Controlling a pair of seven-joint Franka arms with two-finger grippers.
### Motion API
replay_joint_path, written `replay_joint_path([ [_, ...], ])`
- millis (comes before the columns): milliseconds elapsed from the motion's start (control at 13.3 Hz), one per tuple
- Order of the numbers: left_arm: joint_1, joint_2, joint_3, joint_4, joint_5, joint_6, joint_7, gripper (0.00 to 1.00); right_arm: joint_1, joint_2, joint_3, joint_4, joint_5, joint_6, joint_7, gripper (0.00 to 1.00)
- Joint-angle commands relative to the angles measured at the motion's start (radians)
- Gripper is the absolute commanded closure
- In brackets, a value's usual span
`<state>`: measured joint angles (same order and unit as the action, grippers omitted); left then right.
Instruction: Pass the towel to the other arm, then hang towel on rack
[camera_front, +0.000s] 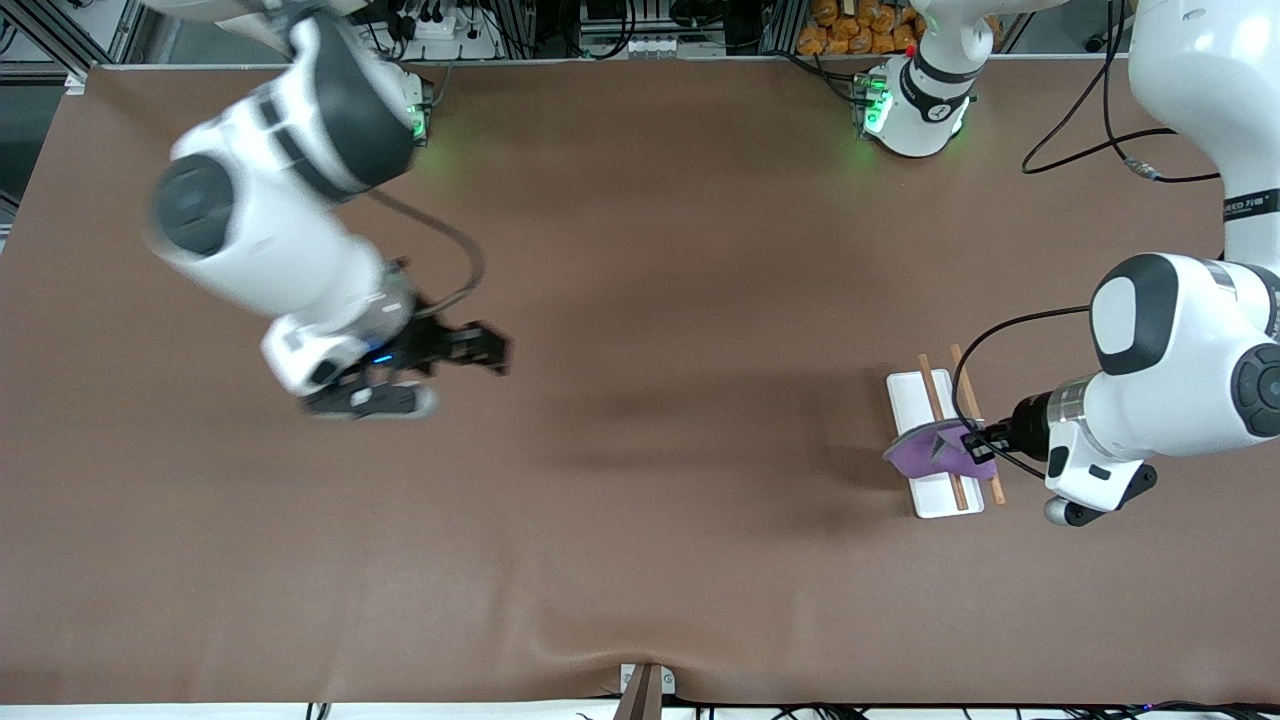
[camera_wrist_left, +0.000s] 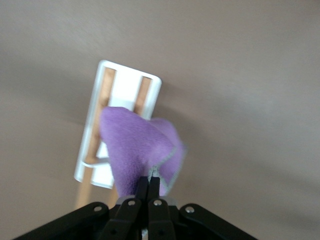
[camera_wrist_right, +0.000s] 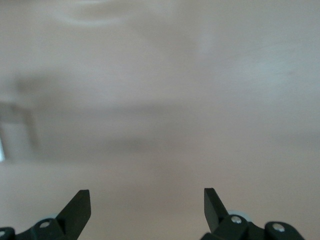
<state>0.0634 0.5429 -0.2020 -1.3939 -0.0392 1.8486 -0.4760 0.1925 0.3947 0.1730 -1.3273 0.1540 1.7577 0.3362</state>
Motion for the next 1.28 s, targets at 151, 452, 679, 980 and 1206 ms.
replay_joint_path([
  [151,0.064,-0.012,-0.011,-0.001,0.038,-0.014,0.108,1.0,-0.237,-0.118,0.017,-0.07,-0.004,-0.174,-0.293,0.0],
  [452,0.053,-0.04,-0.042,0.007,0.024,-0.032,0.1,1.0,-0.309,-0.273,-0.036,-0.165,-0.086,-0.253,-0.37,0.0],
  [679,0.053,-0.05,-0.102,0.009,0.021,-0.032,0.044,1.0,-0.289,-0.336,-0.105,-0.17,-0.136,-0.349,-0.394,0.0],
  [980,0.046,-0.049,-0.143,0.007,0.022,-0.031,-0.024,1.0,-0.242,-0.346,-0.171,-0.154,-0.166,-0.36,-0.427,0.0],
  [1206,0.049,-0.041,-0.149,0.0,0.033,-0.032,-0.02,1.0,-0.246,-0.365,-0.17,-0.154,-0.165,-0.383,-0.411,0.0],
])
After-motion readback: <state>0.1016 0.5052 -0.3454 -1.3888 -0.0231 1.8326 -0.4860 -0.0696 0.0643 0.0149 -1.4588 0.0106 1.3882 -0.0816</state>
